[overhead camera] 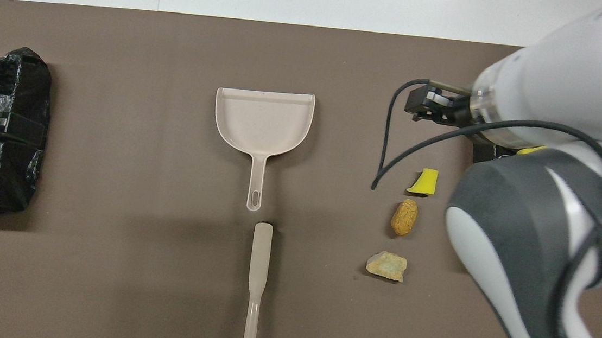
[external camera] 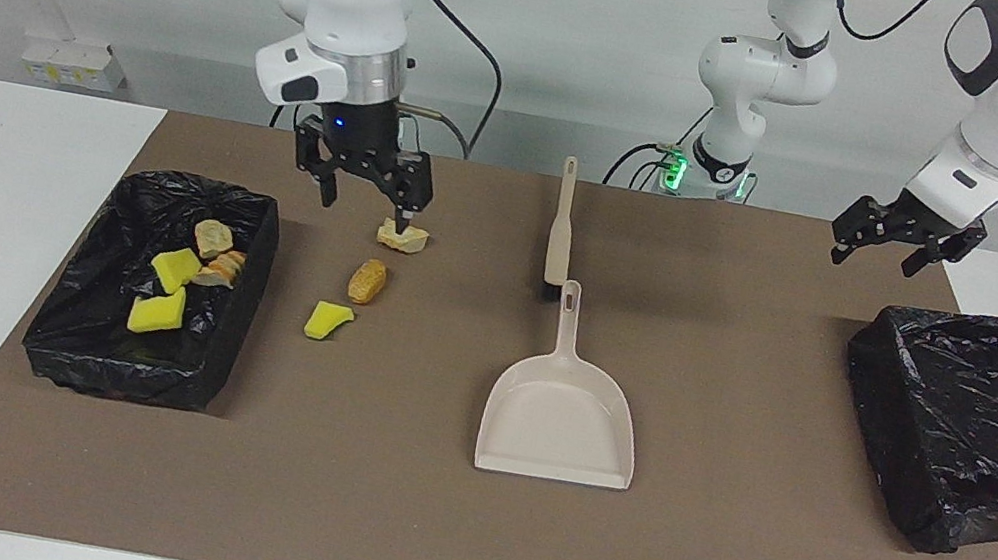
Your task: Sweep and dump trash in bin
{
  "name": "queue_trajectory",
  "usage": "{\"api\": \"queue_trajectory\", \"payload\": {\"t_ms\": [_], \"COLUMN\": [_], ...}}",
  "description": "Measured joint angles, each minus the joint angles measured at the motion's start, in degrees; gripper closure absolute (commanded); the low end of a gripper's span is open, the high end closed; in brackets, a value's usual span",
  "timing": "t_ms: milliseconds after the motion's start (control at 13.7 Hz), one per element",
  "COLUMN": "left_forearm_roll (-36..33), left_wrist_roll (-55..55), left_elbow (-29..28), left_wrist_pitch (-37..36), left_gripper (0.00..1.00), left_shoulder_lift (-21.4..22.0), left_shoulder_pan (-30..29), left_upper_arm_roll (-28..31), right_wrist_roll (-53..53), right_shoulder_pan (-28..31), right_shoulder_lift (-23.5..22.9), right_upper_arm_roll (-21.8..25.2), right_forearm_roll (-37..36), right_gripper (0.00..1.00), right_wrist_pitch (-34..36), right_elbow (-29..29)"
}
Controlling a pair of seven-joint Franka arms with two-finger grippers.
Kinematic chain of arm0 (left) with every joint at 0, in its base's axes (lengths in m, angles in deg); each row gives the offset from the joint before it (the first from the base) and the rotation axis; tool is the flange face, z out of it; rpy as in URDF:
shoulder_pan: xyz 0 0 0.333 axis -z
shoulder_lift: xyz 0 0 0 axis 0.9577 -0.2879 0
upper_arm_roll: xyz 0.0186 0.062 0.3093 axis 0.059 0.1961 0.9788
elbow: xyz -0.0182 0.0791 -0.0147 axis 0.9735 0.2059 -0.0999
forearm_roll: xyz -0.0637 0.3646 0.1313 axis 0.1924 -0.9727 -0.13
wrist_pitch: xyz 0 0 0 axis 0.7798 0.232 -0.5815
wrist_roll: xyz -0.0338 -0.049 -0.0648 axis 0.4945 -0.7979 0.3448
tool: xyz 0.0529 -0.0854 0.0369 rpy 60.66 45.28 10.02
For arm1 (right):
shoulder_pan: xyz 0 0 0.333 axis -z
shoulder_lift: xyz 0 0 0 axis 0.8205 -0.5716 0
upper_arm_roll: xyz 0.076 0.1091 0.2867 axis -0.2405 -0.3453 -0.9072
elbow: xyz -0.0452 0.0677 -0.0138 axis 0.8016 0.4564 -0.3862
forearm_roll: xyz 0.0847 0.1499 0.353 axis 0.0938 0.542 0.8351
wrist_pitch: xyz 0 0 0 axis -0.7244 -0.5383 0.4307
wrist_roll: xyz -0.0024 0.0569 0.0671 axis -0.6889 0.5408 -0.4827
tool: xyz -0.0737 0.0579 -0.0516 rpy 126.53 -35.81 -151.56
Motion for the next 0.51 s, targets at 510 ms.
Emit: {"api": "queue_trajectory", "payload": {"t_ms": [510], "left_forearm_roll": [0.2], "left_wrist_roll": [-5.8], "left_elbow": [-2.0], "left_wrist_pitch": [4.5], "left_gripper": [0.0], "left_shoulder_lift": [-2.8], "left_shoulder_pan": [7.1], "left_upper_arm_roll": [-0.5], "right_wrist_roll": [-10.3], "right_shoulder_pan": [6.9], "right_shoulder_lift": [8.9], "right_upper_arm_roll": [0.0], "right_forearm_roll": [0.0], "right_gripper": [0.0], "right_wrist_pitch": [13.9], "right_elbow": [-0.8]}}
